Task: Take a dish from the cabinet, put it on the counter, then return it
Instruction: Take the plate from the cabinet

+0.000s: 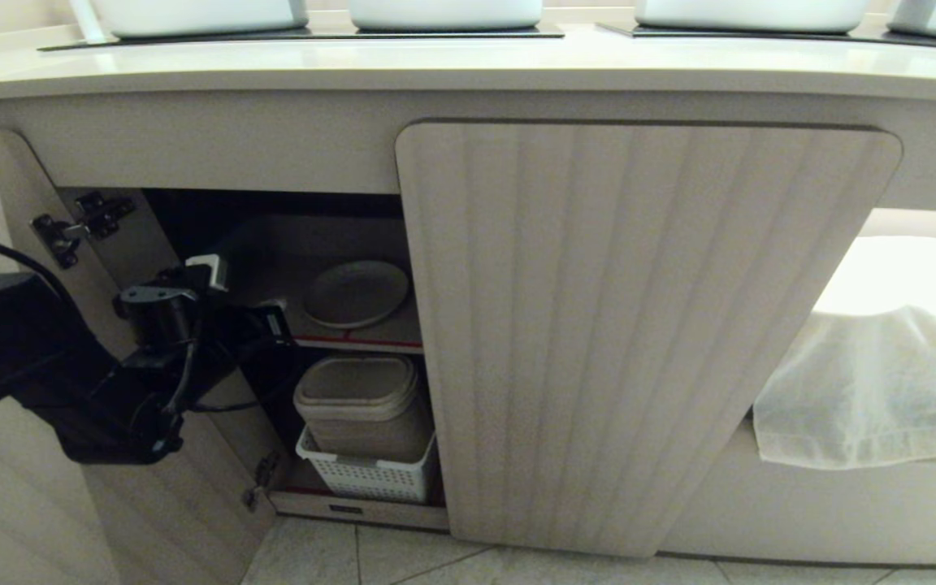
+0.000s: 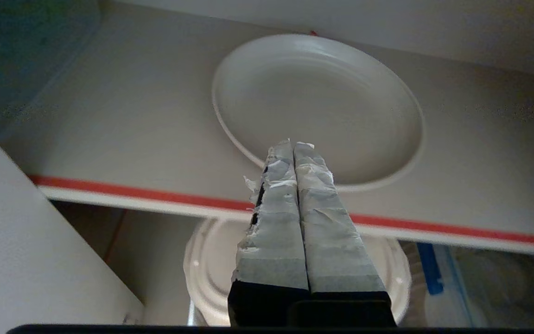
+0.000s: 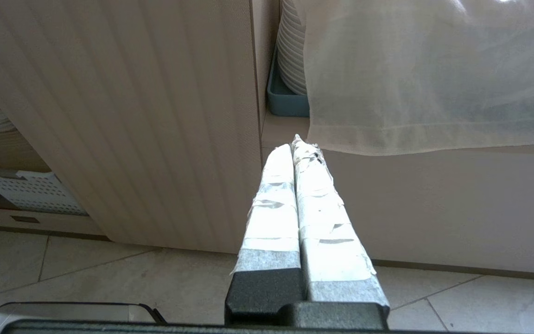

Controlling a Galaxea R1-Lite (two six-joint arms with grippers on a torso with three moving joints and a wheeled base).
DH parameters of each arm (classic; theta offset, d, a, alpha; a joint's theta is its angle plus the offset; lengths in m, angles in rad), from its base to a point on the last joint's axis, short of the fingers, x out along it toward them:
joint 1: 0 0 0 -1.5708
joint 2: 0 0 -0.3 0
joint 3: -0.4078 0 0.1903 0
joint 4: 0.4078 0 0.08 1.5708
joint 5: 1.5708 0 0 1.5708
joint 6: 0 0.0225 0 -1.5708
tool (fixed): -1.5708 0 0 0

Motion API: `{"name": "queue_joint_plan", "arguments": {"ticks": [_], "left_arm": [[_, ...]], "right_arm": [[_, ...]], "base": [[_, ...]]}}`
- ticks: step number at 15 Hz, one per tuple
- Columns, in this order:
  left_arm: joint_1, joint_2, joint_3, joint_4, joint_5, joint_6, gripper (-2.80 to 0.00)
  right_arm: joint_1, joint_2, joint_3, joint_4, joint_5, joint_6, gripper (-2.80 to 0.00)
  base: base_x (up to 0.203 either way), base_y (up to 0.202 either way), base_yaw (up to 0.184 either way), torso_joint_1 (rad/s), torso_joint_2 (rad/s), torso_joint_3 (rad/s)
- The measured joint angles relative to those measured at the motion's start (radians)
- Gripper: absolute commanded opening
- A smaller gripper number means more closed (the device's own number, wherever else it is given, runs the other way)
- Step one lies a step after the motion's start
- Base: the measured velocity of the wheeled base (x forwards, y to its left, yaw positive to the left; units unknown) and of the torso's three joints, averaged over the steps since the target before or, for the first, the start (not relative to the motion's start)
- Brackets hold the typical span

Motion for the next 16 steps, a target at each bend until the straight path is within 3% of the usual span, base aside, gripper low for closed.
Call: {"name": "queue_joint_plan", "arguments": {"ticks": [5, 16], "left_arm": [[0.007, 0.029, -0.107, 0.061, -0.003, 0.000, -2.80], [0.001, 0.063, -0.200, 0.083, -0.005, 0.000, -2.80]], "right_arm": [[0.000, 0.000, 0.000, 0.000, 0.000, 0.000, -2.80], [0.000, 0.000, 0.000, 0.000, 0.000, 0.000, -2.80]], "base": [[0.000, 0.000, 0.000, 0.000, 0.00, 0.000], [0.000, 0.000, 0.000, 0.000, 0.00, 0.000]]}}
